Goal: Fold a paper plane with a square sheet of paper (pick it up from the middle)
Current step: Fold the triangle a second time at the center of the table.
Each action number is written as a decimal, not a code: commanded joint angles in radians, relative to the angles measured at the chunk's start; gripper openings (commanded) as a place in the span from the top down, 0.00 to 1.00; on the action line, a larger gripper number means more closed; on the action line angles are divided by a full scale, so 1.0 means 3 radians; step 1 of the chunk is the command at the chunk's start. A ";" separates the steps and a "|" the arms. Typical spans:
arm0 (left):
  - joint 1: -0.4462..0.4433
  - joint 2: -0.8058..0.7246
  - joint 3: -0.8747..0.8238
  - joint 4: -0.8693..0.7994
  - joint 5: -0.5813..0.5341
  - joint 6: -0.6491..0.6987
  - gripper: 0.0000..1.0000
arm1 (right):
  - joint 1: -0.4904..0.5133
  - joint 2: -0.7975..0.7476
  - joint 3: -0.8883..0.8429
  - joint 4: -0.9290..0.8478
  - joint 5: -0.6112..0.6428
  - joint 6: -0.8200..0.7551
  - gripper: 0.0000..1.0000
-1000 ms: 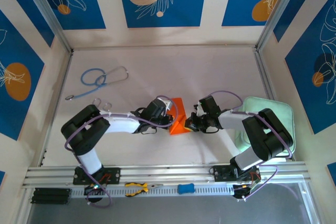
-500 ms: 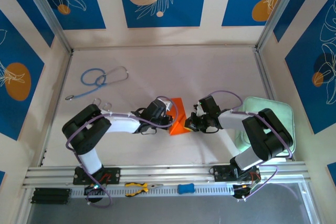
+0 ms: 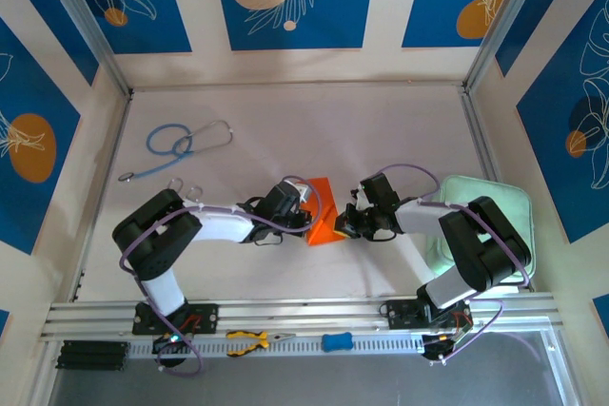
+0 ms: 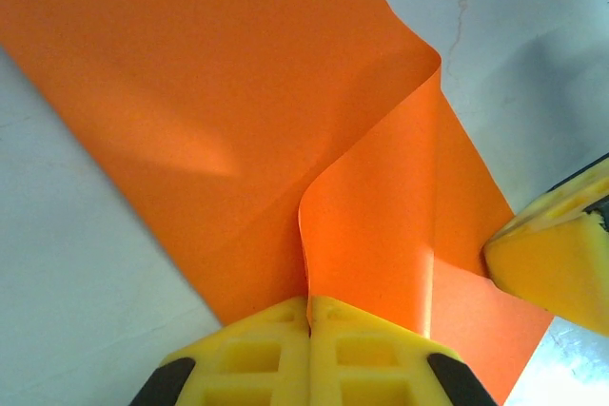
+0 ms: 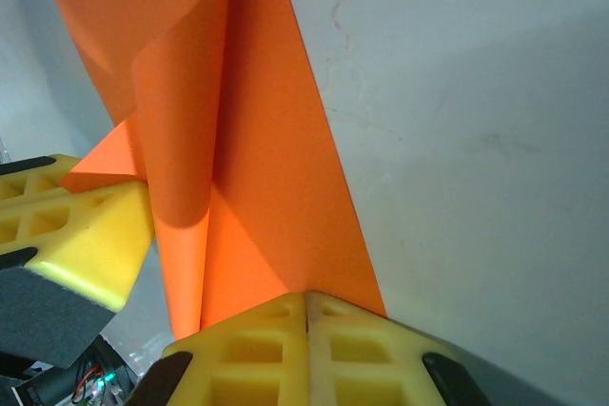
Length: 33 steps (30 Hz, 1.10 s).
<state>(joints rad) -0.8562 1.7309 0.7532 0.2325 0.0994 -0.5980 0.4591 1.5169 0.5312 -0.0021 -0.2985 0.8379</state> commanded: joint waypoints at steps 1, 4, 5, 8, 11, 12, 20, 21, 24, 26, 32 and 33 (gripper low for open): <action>0.0032 -0.0040 -0.0041 0.0070 -0.0020 -0.0046 0.98 | 0.0030 0.0072 -0.0010 -0.0296 0.0195 -0.0067 0.99; 0.0029 -0.0048 -0.0022 0.0094 -0.0012 -0.0022 0.97 | 0.0030 0.0069 -0.0009 -0.0296 0.0193 -0.0063 0.99; 0.0030 -0.0053 -0.0012 0.0089 -0.0022 -0.0012 0.97 | 0.0031 0.0072 -0.0012 -0.0296 0.0192 -0.0064 0.99; 0.0032 -0.0075 -0.0003 0.0059 -0.0073 0.0002 0.97 | 0.0029 0.0075 -0.0012 -0.0299 0.0192 -0.0069 0.99; 0.0032 -0.0076 -0.0010 0.0060 -0.0081 -0.0005 0.97 | 0.0032 0.0075 -0.0005 -0.0305 0.0196 -0.0070 0.99; 0.0032 -0.0079 -0.0015 0.0051 -0.0081 -0.0010 0.97 | 0.0031 0.0073 -0.0007 -0.0304 0.0197 -0.0067 0.99; 0.0032 -0.0100 -0.0081 0.0078 -0.0129 -0.0053 0.98 | 0.0032 0.0061 -0.0001 -0.0325 0.0202 -0.0068 0.99; 0.0032 -0.0109 -0.0092 0.0093 -0.0136 -0.0056 0.98 | 0.0034 0.0057 0.0000 -0.0326 0.0200 -0.0068 0.99; 0.0034 -0.0090 -0.0082 0.0094 -0.0129 -0.0050 0.98 | 0.0032 0.0057 -0.0005 -0.0327 0.0204 -0.0070 0.99; 0.0031 -0.0073 -0.0082 0.0120 -0.0089 -0.0051 0.98 | 0.0030 0.0057 0.0001 -0.0320 0.0197 -0.0068 0.99; 0.0032 -0.0030 -0.0063 0.0141 -0.0040 -0.0035 0.98 | 0.0034 0.0067 -0.0007 -0.0318 0.0197 -0.0070 0.99; 0.0032 -0.0025 -0.0059 0.0140 -0.0032 -0.0027 0.98 | 0.0030 0.0069 -0.0005 -0.0318 0.0195 -0.0068 0.99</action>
<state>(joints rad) -0.8562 1.7290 0.7410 0.2550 0.0784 -0.6044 0.4637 1.5166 0.5369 -0.0128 -0.2916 0.8371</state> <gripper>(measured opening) 0.064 0.063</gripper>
